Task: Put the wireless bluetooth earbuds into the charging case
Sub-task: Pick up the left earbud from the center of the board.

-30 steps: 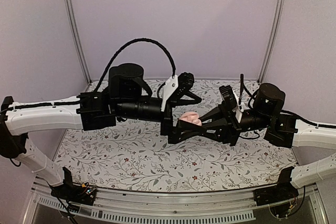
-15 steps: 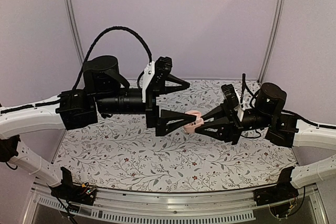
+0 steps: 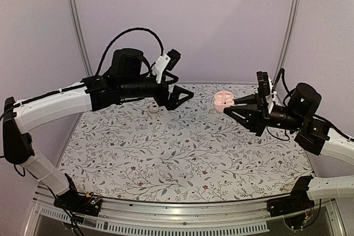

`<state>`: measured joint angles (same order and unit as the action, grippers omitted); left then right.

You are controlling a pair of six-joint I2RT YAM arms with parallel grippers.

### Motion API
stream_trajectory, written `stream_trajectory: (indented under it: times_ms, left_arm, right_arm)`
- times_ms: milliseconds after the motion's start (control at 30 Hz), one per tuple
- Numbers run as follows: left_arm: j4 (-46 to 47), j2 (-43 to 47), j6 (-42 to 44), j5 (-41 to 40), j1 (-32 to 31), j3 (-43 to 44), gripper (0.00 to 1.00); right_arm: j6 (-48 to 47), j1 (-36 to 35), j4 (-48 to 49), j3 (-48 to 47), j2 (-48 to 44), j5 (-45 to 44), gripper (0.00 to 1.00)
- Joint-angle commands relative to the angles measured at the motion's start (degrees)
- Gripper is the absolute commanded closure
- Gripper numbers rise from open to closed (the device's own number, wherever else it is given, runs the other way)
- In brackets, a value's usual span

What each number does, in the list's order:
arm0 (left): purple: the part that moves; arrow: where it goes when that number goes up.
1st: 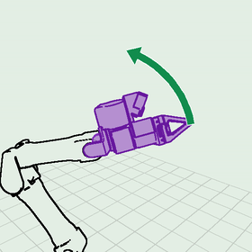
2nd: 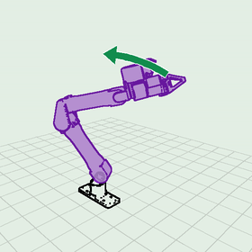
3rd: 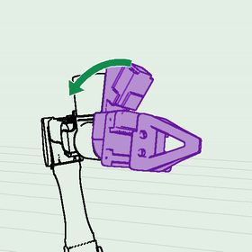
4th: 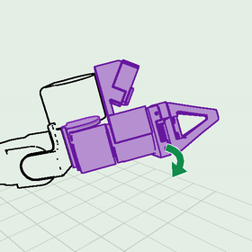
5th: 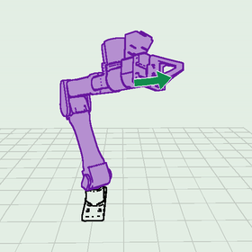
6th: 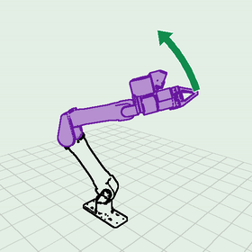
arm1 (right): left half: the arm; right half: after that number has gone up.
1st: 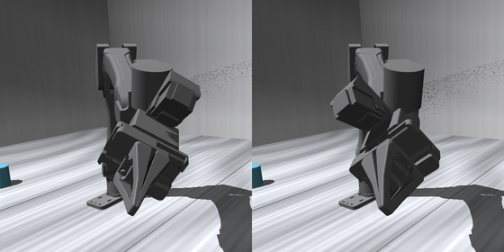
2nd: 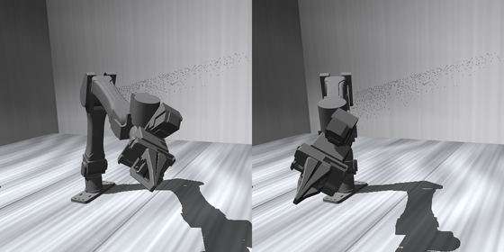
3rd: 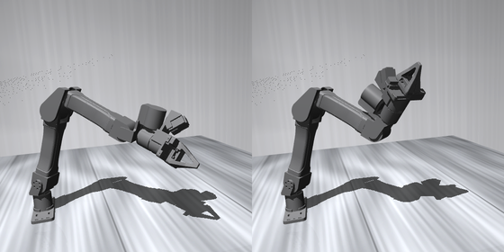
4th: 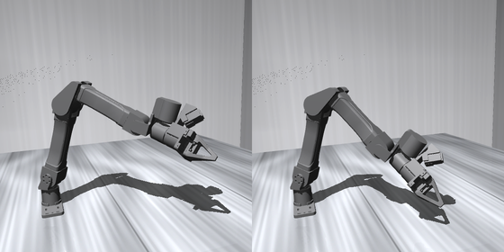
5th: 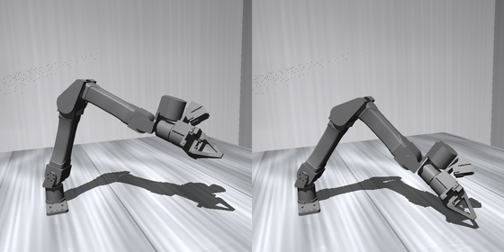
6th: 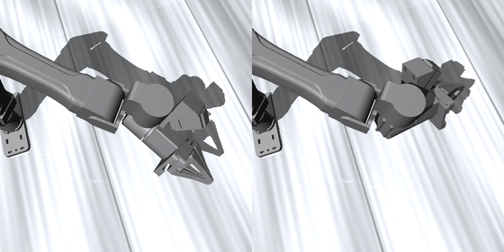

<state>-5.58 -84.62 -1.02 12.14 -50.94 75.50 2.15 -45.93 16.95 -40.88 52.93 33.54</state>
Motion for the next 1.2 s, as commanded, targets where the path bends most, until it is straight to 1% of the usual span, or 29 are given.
stream_trajectory:
  times_ms: [0, 100, 167, 267, 367, 433, 500, 667, 833, 933, 1033, 1167]
  left_arm:
    - [-12.73, -9.46, 0.21, 1.02, 4.03, 4.39, 0.0]
    - [-16.07, -15.25, 2.89, 2.07, 4.09, 6.65, 0.0]
    - [-16.55, -18.32, 3.96, 3.98, 3.86, 6.93, 0.04]
    - [-15.58, -21.76, 3.76, 4.66, 3.59, 6.26, 0.09]
    - [-14.1, -24.99, 1.38, 3.88, 3.46, 5.97, 0.13]
    - [-12.05, -26.22, -2.41, 2.54, 3.29, 5.22, 0.14]
    - [-10.41, -27.27, -4.14, 0.29, 2.93, 4.47, 0.12]
    - [-12.22, -31.54, -6.25, -5.65, 1.21, 6.61, 0.08]
    - [-12.34, -34.47, -8.08, -7.09, 0.18, 9.13, 0.08]
    - [-12.18, -35.29, -7.69, -8.59, -0.83, 9.24, 0.06]
    - [-11.48, -36.59, -7.34, -8.22, -0.89, 9.07, 0.04]
    - [-13.43, -37.85, -6.0, -10.67, -1.02, 9.91, 0.04]
  right_arm:
    - [2.55, 3.62, -3.28, 3.29, -4.6, -6.57, 1.0]
    - [3.73, 4.8, -4.89, 4.65, -6.74, -8.68, 1.0]
    - [3.75, 5.07, -5.94, 5.06, -7.33, -9.64, 1.0]
    - [3.58, 5.49, -6.74, 5.19, -7.57, -10.07, 1.0]
    - [3.27, 5.59, -7.0, 5.49, -7.74, -10.15, 1.0]
    - [3.06, 5.59, -7.02, 6.07, -8.08, -10.35, 1.0]
    - [3.04, 5.59, -6.81, 6.54, -8.39, -10.0, 1.0]
    - [3.51, 5.63, -6.67, 6.5, -7.14, -8.03, 1.0]
    - [3.45, 5.68, -6.64, 6.15, -6.37, -8.24, 1.0]
    - [3.38, 5.68, -6.98, 5.67, -5.77, -8.79, 1.0]
    - [3.26, 5.68, -7.31, 5.39, -5.73, -9.31, 1.0]
    - [2.92, 5.77, -7.72, 5.07, -5.97, -9.72, 1.0]
